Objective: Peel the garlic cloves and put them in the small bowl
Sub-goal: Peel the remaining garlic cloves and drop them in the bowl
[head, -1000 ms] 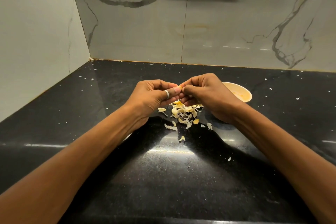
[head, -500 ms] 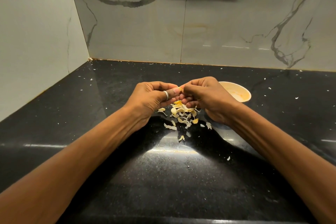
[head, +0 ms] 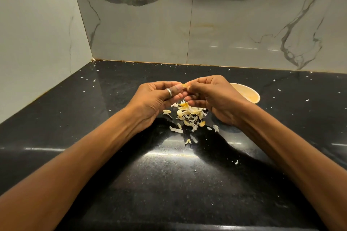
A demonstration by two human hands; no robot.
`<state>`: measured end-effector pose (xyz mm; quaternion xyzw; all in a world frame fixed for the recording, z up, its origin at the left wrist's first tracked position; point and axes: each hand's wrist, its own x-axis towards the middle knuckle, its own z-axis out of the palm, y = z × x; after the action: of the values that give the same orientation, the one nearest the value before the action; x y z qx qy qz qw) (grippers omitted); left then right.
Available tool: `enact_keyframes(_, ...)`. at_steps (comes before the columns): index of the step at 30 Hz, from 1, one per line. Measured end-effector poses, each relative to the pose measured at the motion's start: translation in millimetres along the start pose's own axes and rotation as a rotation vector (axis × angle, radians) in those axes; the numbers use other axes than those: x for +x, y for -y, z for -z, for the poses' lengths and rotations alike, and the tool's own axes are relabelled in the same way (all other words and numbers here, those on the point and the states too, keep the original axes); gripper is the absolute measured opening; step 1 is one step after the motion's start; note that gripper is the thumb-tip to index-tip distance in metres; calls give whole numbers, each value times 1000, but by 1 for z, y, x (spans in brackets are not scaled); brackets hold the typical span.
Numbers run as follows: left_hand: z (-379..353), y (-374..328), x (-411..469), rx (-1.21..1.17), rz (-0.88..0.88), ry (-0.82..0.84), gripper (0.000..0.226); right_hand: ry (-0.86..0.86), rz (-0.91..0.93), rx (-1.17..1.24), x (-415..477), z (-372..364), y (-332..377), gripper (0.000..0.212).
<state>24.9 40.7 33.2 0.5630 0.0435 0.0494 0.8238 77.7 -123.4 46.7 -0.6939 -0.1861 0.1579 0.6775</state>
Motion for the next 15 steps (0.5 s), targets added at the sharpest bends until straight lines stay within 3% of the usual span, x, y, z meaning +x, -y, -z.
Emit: enact_keyframes(15,-1,-1,1,-24,46,32,13,63,-11,24,1,11,3,17)
